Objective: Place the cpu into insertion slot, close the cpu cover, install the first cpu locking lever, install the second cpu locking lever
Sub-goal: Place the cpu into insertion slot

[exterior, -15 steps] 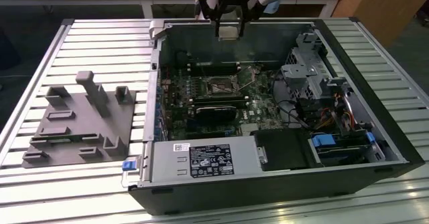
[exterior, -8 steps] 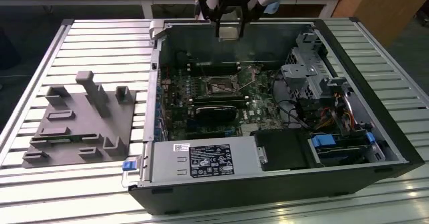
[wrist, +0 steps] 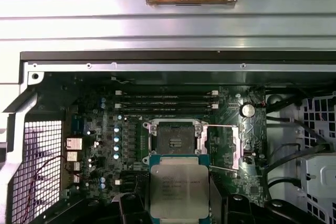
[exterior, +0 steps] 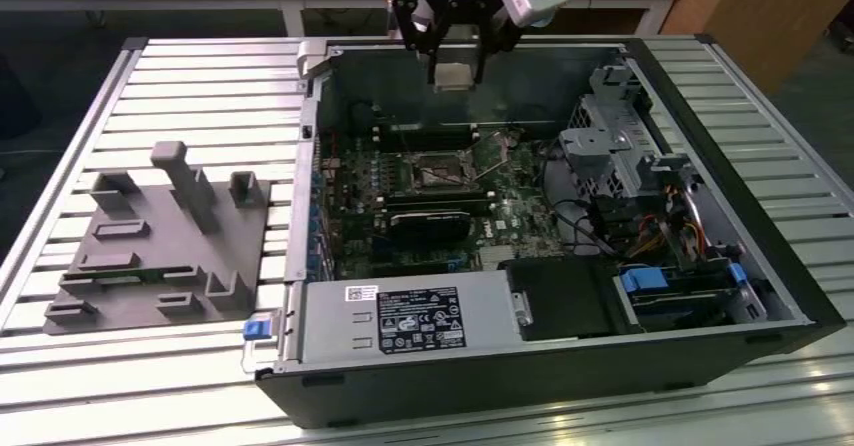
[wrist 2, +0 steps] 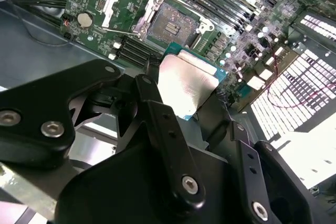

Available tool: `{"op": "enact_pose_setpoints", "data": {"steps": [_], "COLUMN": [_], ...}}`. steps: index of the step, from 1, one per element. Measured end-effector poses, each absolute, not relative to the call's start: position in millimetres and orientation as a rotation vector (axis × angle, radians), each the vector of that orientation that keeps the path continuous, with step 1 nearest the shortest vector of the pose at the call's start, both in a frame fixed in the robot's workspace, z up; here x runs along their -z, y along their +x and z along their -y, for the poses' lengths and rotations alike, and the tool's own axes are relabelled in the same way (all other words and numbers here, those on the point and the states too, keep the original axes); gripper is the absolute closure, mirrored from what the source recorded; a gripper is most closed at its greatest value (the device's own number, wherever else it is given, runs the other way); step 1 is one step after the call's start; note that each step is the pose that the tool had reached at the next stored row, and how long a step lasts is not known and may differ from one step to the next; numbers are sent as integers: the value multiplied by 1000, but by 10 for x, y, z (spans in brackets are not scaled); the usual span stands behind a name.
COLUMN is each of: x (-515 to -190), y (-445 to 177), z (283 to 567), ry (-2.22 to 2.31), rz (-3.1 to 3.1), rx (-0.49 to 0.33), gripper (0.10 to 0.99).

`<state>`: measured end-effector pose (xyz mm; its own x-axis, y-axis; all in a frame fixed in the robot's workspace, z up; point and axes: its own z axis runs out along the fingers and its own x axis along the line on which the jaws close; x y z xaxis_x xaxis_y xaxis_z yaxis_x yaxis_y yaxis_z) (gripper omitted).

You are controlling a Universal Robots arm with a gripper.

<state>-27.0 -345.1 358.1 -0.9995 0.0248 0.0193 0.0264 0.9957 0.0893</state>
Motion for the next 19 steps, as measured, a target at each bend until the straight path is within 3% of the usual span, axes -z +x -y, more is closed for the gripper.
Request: {"op": "enact_pose_setpoints", "data": {"steps": [19], "x": [-3269], "y": [-270], "z": [3443], "ry": [-40], "rz": [3120], "rx": [140], "gripper": [545]}}
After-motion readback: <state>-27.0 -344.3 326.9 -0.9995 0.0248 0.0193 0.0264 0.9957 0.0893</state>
